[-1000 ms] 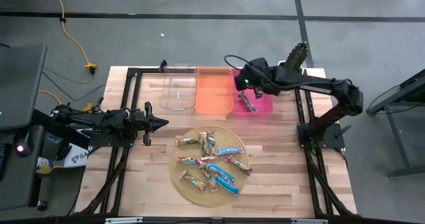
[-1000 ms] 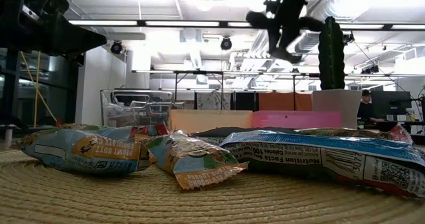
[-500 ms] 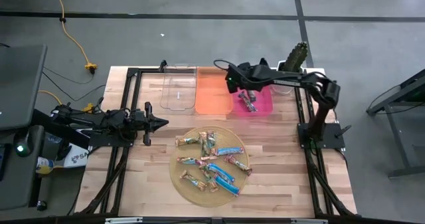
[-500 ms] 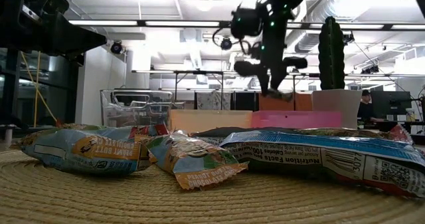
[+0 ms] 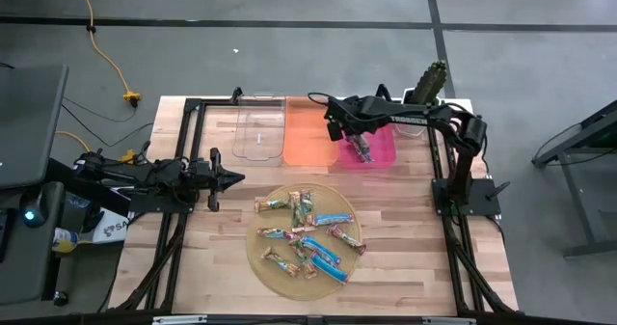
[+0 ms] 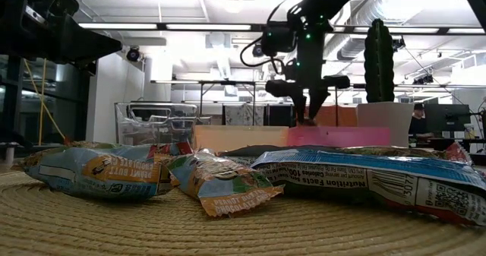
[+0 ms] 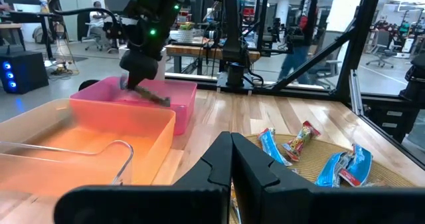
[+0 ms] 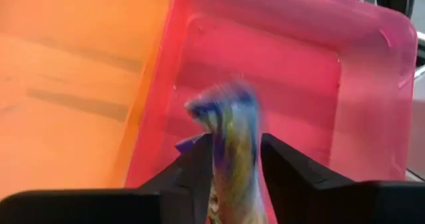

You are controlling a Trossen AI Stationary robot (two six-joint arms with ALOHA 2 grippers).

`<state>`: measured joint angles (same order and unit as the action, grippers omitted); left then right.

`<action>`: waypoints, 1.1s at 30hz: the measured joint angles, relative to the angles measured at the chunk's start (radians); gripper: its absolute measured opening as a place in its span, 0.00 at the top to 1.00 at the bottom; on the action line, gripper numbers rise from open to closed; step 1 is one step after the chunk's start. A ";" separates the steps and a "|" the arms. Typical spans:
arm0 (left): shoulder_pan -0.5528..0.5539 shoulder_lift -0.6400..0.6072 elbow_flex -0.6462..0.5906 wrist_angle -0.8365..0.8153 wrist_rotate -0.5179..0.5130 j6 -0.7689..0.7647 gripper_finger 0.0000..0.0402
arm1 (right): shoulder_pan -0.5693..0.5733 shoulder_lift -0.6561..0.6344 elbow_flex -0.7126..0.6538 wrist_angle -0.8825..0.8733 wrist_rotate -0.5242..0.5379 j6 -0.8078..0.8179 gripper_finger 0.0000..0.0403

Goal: Pick and place Granola Bars by type
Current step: Put the blue granola bar into the pink bin, then put the red granola bar into the orange bin

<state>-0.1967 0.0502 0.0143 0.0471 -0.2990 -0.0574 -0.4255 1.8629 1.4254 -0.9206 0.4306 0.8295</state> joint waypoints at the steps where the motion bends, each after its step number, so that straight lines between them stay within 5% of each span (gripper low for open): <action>1: 0.000 0.000 0.000 0.000 0.000 0.000 1.00 | 0.000 0.000 0.000 -0.004 -0.002 0.001 0.69; 8: 0.000 0.000 0.000 0.000 0.000 0.000 1.00 | 0.003 -0.006 0.000 -0.028 -0.027 -0.027 0.58; 16: 0.000 0.000 0.000 0.000 0.000 0.000 1.00 | 0.046 -0.099 0.000 0.036 -0.030 -0.167 0.56; 20: 0.000 0.000 0.000 0.000 0.000 0.000 1.00 | 0.070 -0.158 0.000 0.105 -0.184 -0.320 0.56; 26: 0.000 0.000 0.000 0.000 0.000 0.000 1.00 | 0.136 -0.197 0.000 0.099 -0.588 -0.537 0.56; 33: 0.000 0.000 0.000 0.000 0.000 0.000 1.00 | 0.292 -0.195 0.000 -0.104 -0.493 -0.654 0.56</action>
<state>-0.1967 0.0502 0.0143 0.0467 -0.2994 -0.0574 -0.1337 1.6684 1.4258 -1.0250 -0.0627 0.1756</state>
